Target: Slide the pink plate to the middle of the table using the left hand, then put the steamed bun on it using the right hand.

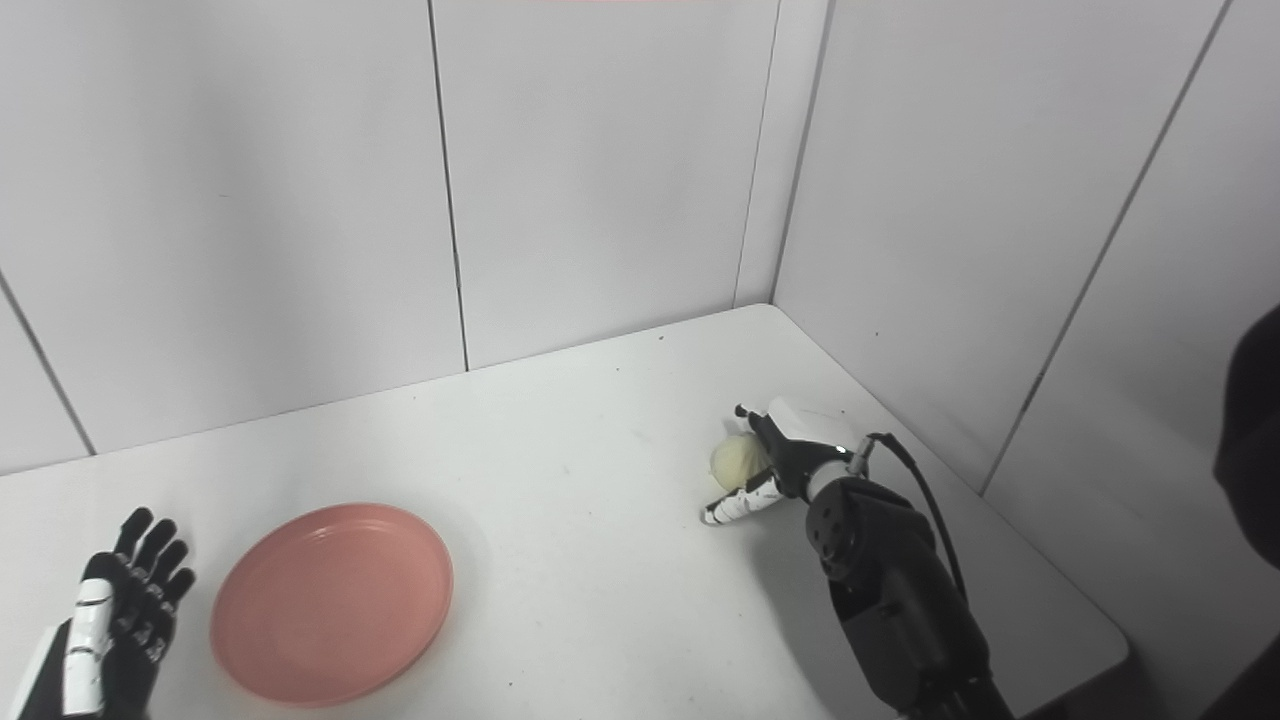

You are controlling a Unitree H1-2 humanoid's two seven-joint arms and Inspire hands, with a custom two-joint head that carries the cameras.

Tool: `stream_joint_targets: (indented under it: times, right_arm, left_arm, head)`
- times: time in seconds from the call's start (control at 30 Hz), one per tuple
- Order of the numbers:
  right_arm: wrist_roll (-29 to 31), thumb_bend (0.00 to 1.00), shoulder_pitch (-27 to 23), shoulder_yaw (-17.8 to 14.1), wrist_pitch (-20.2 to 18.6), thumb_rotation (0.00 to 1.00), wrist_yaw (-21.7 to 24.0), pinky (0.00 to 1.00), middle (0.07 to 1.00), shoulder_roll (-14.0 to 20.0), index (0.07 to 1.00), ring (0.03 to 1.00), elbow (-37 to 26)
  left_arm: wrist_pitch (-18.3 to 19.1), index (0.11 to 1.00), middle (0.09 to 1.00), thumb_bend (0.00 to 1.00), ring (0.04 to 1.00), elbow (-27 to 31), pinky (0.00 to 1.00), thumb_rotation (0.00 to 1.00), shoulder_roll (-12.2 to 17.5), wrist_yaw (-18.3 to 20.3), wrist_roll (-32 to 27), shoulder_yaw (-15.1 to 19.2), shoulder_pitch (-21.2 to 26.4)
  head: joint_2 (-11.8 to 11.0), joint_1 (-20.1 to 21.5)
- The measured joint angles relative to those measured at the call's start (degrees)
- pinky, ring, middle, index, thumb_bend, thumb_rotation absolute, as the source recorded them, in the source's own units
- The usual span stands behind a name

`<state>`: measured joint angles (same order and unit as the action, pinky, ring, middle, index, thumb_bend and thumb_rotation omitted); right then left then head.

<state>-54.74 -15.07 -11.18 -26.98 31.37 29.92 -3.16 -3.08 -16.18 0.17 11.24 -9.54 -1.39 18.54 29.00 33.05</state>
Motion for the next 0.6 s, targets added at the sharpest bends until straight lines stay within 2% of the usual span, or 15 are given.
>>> stream_joint_targets:
  times: [0.07,0.13,0.17,0.23,0.27,0.33,0.37,0.47,0.53,0.6]
  right_arm:
    - [-0.56,0.90,-0.24,-0.07,0.00,0.26,-1.10,0.97,0.931,-0.14,0.896,0.910,0.67]
    - [-1.03,0.87,-0.50,0.08,0.00,0.20,-2.28,0.79,0.903,-0.16,0.866,0.858,0.83]
    - [-1.50,0.83,-0.65,0.29,0.00,0.14,-3.06,0.63,0.840,-0.16,0.838,0.741,0.90]
    - [-1.53,0.79,-0.81,0.53,0.00,0.06,-5.13,0.46,0.769,-0.13,0.809,0.609,1.12]
    - [-1.06,0.68,-0.80,0.54,0.00,0.03,-6.20,0.32,0.623,-0.13,0.777,0.429,1.41]
    - [0.44,0.58,-0.81,0.54,0.01,0.01,-9.14,0.18,0.501,-0.11,0.733,0.250,2.44]
    - [0.71,0.57,-0.80,0.55,0.01,0.00,-10.30,0.15,0.485,-0.10,0.725,0.220,2.82]
    - [2.67,0.55,-0.74,0.58,0.04,0.00,-13.80,0.14,0.471,0.20,0.650,0.214,4.19]
    - [4.06,0.53,-0.45,0.59,0.06,0.00,-15.79,0.14,0.470,0.41,0.516,0.225,4.24]
    - [5.26,0.53,0.09,0.69,0.32,0.00,-18.53,0.14,0.470,0.34,0.494,0.221,4.37]
  left_arm:
    - [0.00,0.994,1.000,0.53,1.000,0.16,1.00,1.00,0.06,0.01,0.00,-0.04,-0.10]
    - [0.01,0.985,0.993,0.52,1.000,0.28,1.00,1.00,0.06,0.03,-0.02,-0.08,-0.20]
    - [0.01,0.986,0.993,0.53,1.000,0.31,1.00,1.00,0.04,0.03,-0.04,-0.05,-0.22]
    - [0.14,0.987,0.995,0.53,1.000,0.39,1.00,1.00,0.04,0.02,-0.09,-0.09,-0.27]
    - [0.23,0.989,0.995,0.53,1.000,0.51,1.00,1.00,0.02,0.02,-0.09,-0.11,-0.33]
    - [0.39,0.988,0.992,0.53,0.998,0.72,1.00,1.00,-0.02,-0.03,-0.07,-0.18,-0.47]
    - [0.47,0.989,0.992,0.53,0.998,0.81,1.00,1.00,-0.06,-0.05,-0.05,-0.24,-0.53]
    - [0.79,0.988,0.995,0.53,1.000,1.05,1.00,1.00,-0.07,-0.05,-0.05,-0.29,-0.71]
    - [0.79,0.986,0.994,0.54,1.000,1.08,1.00,1.00,-0.08,-0.05,-0.01,-0.41,-0.73]
    - [0.80,0.985,0.992,0.54,1.000,1.08,1.00,1.00,-0.12,-0.05,0.05,-0.58,-0.73]
  head:
    - [0.17,-0.09]
    - [0.26,-0.17]
    - [0.26,-0.18]
    - [0.35,-0.26]
    - [0.26,-0.35]
    - [0.35,-0.53]
    - [0.35,-0.53]
    - [0.35,-0.70]
    - [0.44,-1.05]
    - [0.53,-1.32]
